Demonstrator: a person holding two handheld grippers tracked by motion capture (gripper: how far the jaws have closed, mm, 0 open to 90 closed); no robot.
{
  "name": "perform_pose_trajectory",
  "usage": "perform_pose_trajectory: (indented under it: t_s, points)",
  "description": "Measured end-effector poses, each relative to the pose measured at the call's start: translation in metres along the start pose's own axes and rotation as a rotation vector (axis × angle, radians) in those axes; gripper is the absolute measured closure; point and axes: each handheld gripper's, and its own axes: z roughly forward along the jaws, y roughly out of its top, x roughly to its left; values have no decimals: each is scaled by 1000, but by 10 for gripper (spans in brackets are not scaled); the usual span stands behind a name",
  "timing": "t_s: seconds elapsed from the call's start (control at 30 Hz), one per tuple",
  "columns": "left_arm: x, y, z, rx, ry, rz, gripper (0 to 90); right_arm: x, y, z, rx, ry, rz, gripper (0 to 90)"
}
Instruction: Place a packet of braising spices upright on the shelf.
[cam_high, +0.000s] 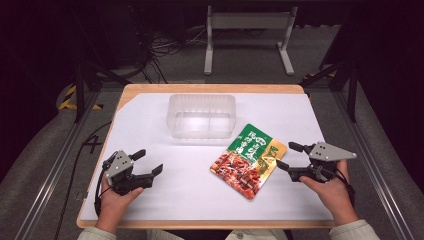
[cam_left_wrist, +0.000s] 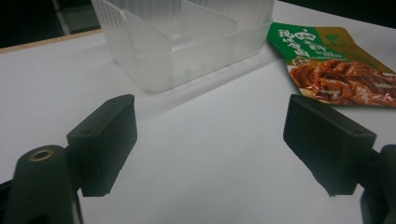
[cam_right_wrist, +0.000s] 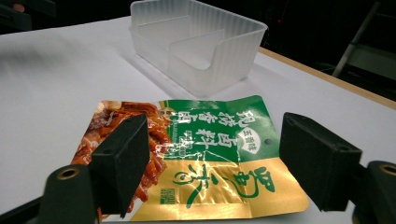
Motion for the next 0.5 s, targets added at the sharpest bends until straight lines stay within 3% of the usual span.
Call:
perform_pose_trajectory:
  t_s: [0.17, 0.5]
  points:
    - [-1, 0, 0, 2, -1, 0, 182, -11, 15, 1, 37, -17, 27, 272]
    - [0, 0, 1, -5, -14, -6, 175, -40, 29, 9, 50, -48, 65, 298]
